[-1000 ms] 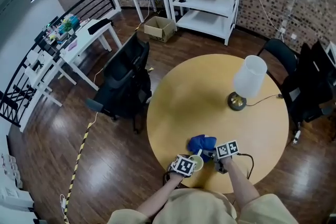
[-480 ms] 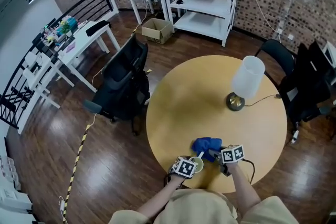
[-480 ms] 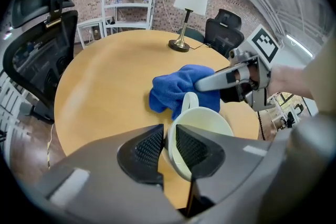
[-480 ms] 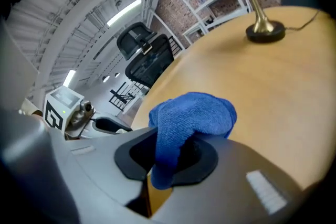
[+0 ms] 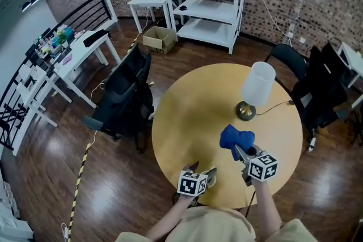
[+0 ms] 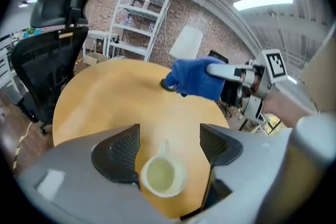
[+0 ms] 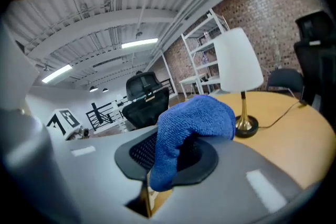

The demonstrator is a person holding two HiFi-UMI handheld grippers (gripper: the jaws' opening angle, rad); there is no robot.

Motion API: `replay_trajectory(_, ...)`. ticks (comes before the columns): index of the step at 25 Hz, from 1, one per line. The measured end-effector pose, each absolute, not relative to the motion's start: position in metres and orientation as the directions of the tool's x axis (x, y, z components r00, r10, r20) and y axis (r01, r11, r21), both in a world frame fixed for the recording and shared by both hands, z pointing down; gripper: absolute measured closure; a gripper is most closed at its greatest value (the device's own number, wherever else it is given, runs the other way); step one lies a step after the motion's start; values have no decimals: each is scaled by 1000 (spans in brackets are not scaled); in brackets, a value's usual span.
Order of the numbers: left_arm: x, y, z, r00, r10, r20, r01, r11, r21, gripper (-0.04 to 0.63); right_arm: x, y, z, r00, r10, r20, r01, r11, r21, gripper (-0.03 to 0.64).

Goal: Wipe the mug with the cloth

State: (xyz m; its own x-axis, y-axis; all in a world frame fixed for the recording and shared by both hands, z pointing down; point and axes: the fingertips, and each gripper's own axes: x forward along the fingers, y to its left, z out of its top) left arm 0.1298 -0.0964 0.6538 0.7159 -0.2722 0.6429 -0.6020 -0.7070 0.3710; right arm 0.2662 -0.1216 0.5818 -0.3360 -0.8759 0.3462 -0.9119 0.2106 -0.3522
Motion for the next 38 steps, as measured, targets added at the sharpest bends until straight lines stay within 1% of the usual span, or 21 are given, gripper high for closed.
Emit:
replay_trajectory(3,141,-135,586,774,-388,500,-591,-726,352,245,269,-125,529,-255,-931,260,-940,177,-291,565)
replay_trajectory(6,137,-172,524,762,-538,361,-627,-752,201,250,274,-123,478,-154,-973,171,-973,119,-198,565)
replay_trajectory(8,130,-192,487,739,-620,265,-661,-743,103,255,278,-120,448,-75,-990,119,-992,62,-110,565)
replay_trajectory(11,118,-208,441,710,-690,143,-699,-715,23,268,279,-112,416,18,-998,55,-1000,-17,4,565)
replay_trajectory(13,113,-211,420,697,-711,94,-713,-701,-19,278,280,-104,401,62,-998,23,-997,-61,37,565)
replay_trajectory(16,111,-207,404,701,-710,72,-710,-704,-32,281,279,-91,391,108,-994,5,-993,-108,38,565)
replay_trajectory(21,117,-197,395,734,-678,46,-679,-731,63,290,270,-81,389,112,-994,13,-993,-111,41,565)
replay_trajectory(26,118,-188,398,741,-669,49,-671,-741,33,298,262,-79,395,114,-993,28,-993,-113,35,565)
replay_trajectory(31,110,-181,405,733,-677,64,-680,-730,69,307,257,-75,396,101,-995,22,-994,-100,40,565)
replay_trajectory(38,111,-177,404,720,-691,64,-694,-719,39,314,264,-67,400,119,-993,23,-993,-118,32,565)
